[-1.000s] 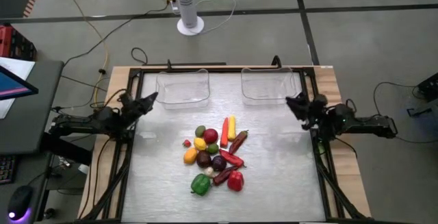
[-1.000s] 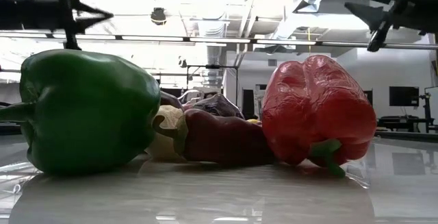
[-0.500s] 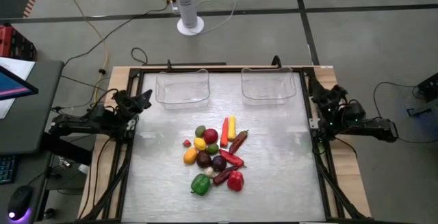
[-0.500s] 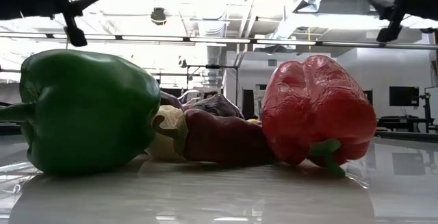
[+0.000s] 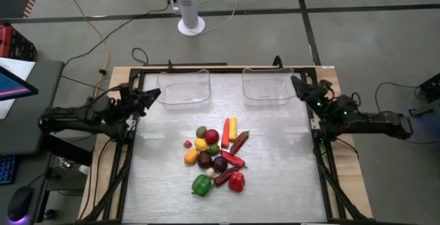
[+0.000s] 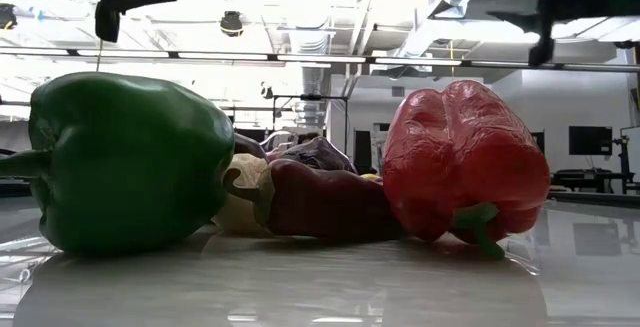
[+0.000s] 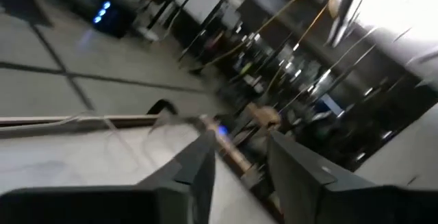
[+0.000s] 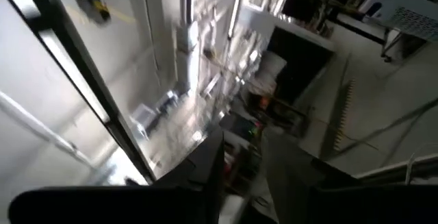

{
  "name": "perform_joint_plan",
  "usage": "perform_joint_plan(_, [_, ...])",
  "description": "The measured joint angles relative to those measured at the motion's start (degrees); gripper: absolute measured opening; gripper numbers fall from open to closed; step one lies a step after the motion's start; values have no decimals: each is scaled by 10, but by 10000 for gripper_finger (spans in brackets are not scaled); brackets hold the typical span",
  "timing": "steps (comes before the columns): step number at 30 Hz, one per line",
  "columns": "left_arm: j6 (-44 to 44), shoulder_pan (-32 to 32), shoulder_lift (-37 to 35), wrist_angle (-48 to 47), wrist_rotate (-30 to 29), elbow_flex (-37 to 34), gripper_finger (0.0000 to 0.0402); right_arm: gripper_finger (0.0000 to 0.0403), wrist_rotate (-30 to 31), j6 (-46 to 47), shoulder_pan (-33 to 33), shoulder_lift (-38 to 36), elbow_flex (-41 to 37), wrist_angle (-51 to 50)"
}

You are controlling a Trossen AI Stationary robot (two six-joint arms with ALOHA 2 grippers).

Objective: Sort produce into baskets
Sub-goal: Put the dark red chili pepper into the right transparent bin

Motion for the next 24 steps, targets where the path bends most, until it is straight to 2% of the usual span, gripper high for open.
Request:
perform_joint_plan(3, [9,0,23,-42,4,32,145,124,-25,-24,1,64,44,-1])
perform_joint_plan(8, [28,0,40,-37,41,47,153,124,-109,-123,1,155,114,-41])
perform_joint_plan(12, [25,0,45,-39,96,47,153,124,-183,-143,1,228,186,-149])
perform_joint_plan(15, [25,0,48,-45,134,47,153,127,-226,-144,8,290,252,-270])
perform_joint_plan(19, [23,0,48,-71,153,47,153,160,-259,-163,32,377,350,-443])
perform_joint_plan(24, [23,0,48,-115,146,47,153,240,-315,-215,54,477,446,-618])
